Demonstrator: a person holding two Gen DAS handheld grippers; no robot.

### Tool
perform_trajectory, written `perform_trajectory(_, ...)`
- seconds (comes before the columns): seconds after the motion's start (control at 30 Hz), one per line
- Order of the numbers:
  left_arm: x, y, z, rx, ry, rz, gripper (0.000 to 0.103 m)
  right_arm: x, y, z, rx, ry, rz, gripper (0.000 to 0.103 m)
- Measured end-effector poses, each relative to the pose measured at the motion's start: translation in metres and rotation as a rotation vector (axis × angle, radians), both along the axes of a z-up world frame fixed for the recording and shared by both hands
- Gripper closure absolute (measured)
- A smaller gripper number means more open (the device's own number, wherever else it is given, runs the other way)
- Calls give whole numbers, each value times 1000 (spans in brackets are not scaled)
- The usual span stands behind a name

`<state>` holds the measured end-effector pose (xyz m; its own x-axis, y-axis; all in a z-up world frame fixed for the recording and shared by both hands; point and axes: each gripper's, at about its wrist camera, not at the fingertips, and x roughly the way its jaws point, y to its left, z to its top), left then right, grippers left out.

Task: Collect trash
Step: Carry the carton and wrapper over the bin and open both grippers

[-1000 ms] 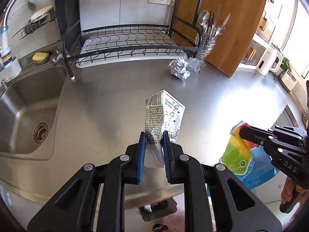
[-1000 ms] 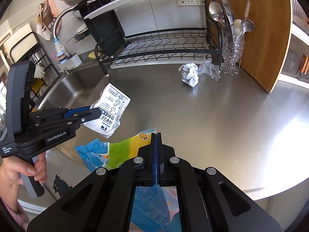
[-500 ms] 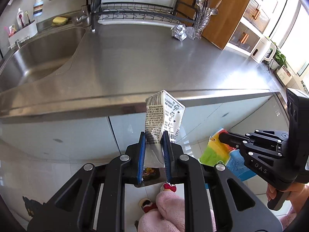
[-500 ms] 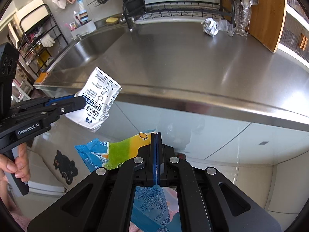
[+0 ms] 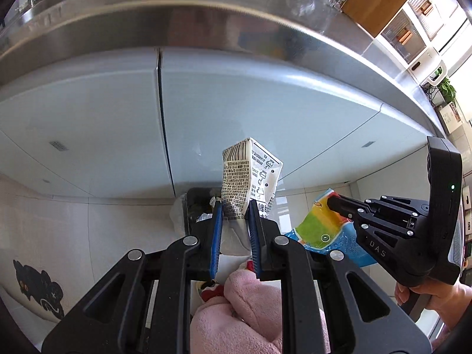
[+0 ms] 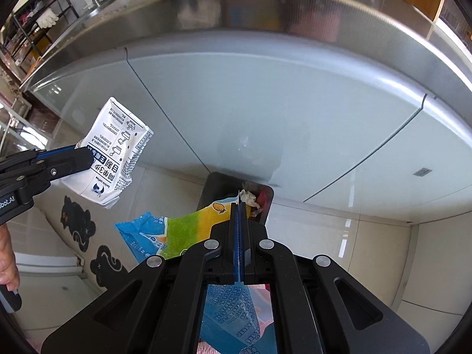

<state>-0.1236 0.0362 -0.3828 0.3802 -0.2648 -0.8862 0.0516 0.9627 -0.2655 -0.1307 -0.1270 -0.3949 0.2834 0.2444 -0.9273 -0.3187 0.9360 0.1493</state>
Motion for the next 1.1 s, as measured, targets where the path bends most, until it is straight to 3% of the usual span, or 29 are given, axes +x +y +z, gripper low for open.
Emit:
perform_trajectory(0.6,45,-22,-154,21,85,-3,87,26,27,-151,6,100,-23,102)
perform_trajectory(1.03,51,-19,-168,7,122,-25,86,42,20,-182,146,192,-163,97)
perform_trajectory(1.1,51,-18,-168,0,130,-26,80,43,20,-184,145,204,-177,95)
